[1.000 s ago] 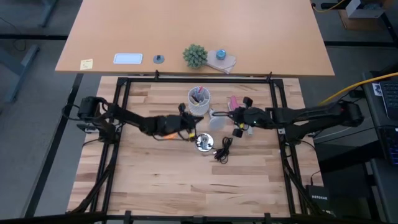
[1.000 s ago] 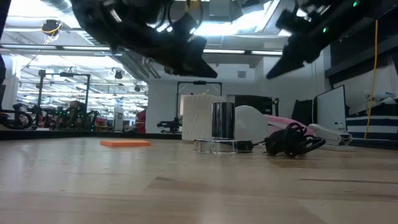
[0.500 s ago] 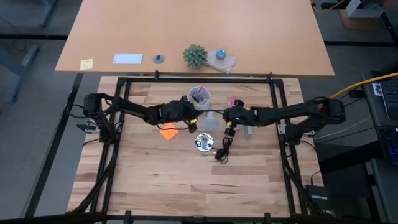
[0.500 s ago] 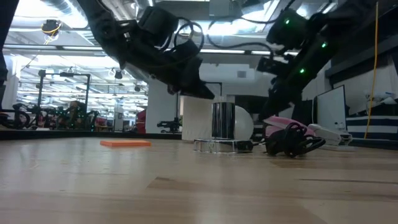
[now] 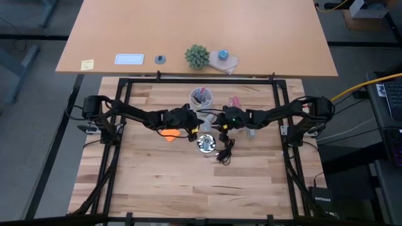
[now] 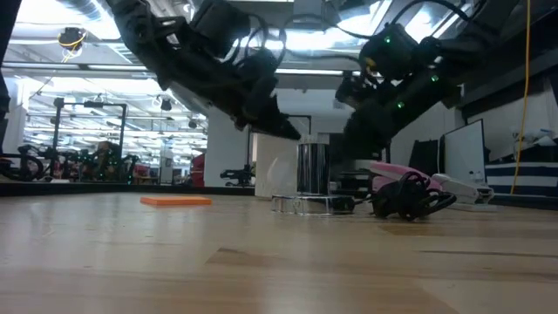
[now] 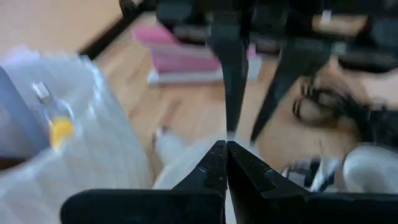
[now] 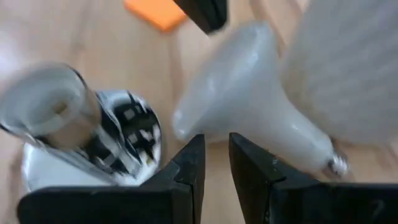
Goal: Screw lightbulb
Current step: Insert the lightbulb into the lamp
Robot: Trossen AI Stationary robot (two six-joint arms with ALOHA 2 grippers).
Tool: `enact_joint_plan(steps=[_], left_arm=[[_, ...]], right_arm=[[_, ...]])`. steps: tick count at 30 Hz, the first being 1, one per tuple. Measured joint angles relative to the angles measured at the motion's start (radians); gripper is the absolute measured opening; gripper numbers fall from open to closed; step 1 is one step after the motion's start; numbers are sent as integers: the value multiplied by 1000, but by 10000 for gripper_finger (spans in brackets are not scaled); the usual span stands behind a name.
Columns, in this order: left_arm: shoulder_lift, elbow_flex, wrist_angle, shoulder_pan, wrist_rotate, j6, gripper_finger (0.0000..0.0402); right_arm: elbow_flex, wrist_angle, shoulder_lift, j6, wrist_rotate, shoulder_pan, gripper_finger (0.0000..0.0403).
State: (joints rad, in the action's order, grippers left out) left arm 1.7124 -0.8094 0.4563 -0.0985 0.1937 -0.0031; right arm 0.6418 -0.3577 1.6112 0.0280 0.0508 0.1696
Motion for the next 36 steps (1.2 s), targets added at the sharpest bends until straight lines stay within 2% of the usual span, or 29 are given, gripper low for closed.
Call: enact_joint_plan(steps=[4,10,16,20,23,30,36], left_arm=[[-29,-1,5,13,5,-13,1],[-54,-1,6,36,5,-57,1],[-54,0,-4,40,10,-129,1],[-54,0,9,36,82,-96,1],[-54,0,16,15,102,-93,1],[-26,-4,124,-42,91,-94,1],[44,-39,133,-48,47,-100,1]], right_arm=[[4,-129,0,0,51,0,76],[112,-20,0,2,55,1,76],[236,278,-19,6,55,1,76],[322,576,-21,20,46,1,76],[355,687,-21,49,46,0,76],[357,680,-21,55,45,0,76],[356,627,-21,55,46,0,76]])
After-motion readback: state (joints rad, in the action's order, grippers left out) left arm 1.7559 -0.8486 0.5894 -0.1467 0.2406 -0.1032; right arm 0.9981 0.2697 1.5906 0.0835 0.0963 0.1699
